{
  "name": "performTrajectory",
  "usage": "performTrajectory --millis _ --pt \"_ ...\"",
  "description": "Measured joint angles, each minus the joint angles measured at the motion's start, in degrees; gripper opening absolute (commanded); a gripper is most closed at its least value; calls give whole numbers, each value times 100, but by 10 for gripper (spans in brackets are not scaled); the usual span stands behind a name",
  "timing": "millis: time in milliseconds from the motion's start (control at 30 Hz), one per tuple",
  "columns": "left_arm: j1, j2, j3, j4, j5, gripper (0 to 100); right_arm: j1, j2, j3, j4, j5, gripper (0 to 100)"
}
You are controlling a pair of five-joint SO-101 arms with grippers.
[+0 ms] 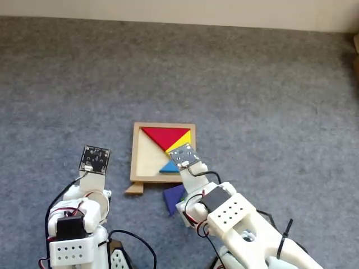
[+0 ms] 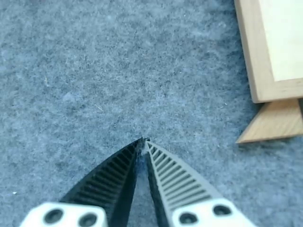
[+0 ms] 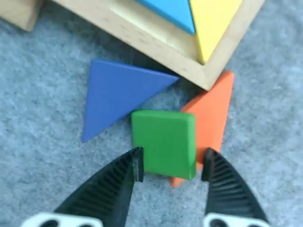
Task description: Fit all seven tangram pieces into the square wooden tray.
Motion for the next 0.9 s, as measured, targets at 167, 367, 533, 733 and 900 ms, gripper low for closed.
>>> performTrajectory --millis 167,367,533,733,900 --pt "0 0 0 0 0 8 105 -53 0 0 123 80" --pt "0 0 0 0 0 8 554 -44 9 -53 501 9" --pt "0 0 0 0 0 8 615 0 9 -62 730 5" --pt "0 0 0 0 0 8 633 9 -835 519 747 5" --pt "0 0 0 0 0 8 642 18 -1864 853 747 5"
